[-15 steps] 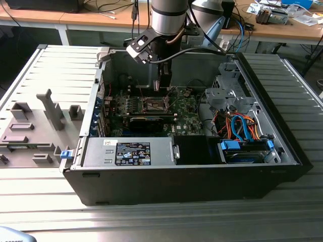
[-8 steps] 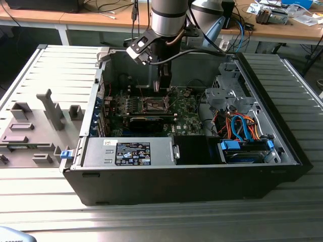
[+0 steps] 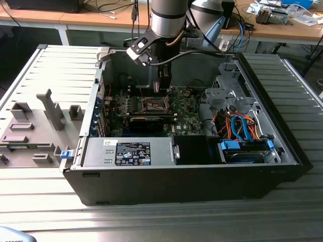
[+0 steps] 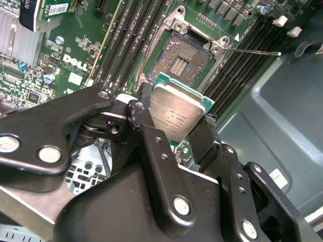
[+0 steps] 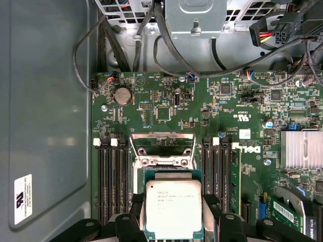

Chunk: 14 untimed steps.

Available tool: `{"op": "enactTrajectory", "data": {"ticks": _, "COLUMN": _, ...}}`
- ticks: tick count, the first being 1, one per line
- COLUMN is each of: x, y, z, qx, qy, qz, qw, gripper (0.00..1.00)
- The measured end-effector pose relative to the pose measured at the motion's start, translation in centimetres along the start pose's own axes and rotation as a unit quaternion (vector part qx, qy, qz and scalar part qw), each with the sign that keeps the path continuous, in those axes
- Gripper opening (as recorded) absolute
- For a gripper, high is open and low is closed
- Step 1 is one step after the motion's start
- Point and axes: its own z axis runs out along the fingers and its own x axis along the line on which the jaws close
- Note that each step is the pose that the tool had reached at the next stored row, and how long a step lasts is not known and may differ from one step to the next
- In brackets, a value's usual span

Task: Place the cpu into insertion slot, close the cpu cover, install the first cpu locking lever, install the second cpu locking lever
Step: 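Place the cpu into insertion slot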

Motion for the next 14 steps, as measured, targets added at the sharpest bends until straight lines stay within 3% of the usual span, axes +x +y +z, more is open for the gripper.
{"op": "enactTrajectory", "data": {"ticks": 14, "x": -0.05, "y": -0.01, "z": 1.05, "qx": 0.0, "qy": 0.0, "qz": 0.0, "qw": 1.0, "gripper": 0.54}}
